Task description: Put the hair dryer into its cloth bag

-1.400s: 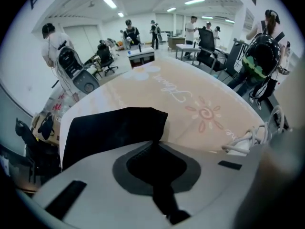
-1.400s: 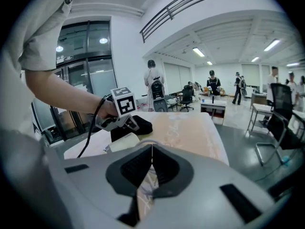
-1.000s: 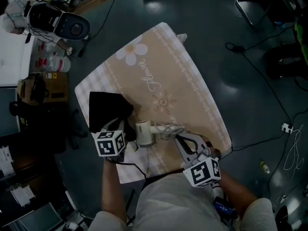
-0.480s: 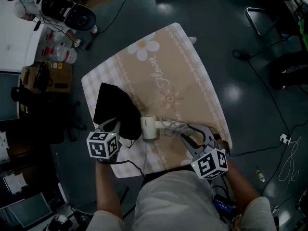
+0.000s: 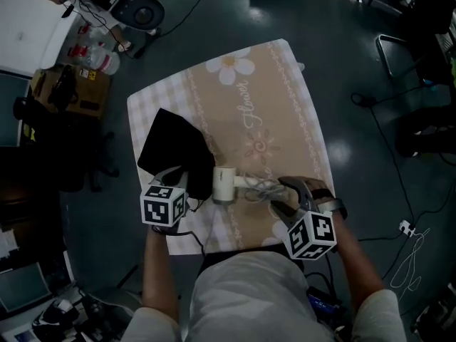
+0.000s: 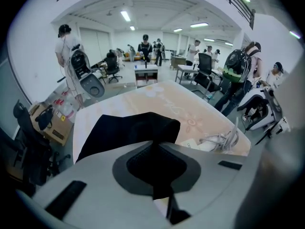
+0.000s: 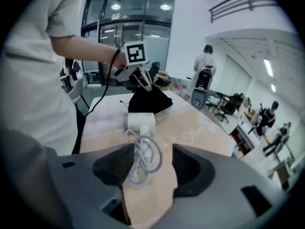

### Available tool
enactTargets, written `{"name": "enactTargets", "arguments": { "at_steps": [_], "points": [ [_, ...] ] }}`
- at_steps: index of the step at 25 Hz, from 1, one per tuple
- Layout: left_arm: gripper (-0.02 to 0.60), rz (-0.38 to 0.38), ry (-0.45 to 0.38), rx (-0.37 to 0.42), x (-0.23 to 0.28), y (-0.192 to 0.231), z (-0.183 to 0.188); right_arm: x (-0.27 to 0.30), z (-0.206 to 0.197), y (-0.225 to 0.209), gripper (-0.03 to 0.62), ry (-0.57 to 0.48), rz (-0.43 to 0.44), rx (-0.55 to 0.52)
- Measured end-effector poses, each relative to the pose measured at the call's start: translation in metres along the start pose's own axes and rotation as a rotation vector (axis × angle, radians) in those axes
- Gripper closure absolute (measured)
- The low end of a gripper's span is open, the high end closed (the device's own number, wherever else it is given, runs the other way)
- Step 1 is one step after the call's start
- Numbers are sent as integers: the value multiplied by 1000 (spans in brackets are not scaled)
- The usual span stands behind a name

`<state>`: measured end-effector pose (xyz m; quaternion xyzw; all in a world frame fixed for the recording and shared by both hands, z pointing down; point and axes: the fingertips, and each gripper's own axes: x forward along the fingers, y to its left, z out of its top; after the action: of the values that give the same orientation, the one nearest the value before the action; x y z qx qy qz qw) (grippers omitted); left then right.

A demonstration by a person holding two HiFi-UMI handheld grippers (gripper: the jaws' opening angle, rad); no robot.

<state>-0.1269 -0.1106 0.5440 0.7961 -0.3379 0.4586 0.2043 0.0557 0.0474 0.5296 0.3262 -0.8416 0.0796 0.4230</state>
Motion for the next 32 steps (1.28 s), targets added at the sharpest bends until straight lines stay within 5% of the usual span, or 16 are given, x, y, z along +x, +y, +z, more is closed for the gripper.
{"name": "enactTargets", "arguments": {
  "at_steps": [3, 7, 13, 32],
  "points": [
    [568, 0, -11, -21, 0, 1, -1, -5, 22, 24, 342, -7, 18, -82],
    [568, -15, -16, -36, 2, 1, -3, 23, 19, 54, 344, 14, 81, 15],
    [569, -31, -26, -44, 2, 3, -4, 62, -6, 39, 342, 162, -31, -68],
    [568, -74, -20, -46, 2, -2, -17, 113, -27, 25, 314, 266, -98, -230]
  ]
}}
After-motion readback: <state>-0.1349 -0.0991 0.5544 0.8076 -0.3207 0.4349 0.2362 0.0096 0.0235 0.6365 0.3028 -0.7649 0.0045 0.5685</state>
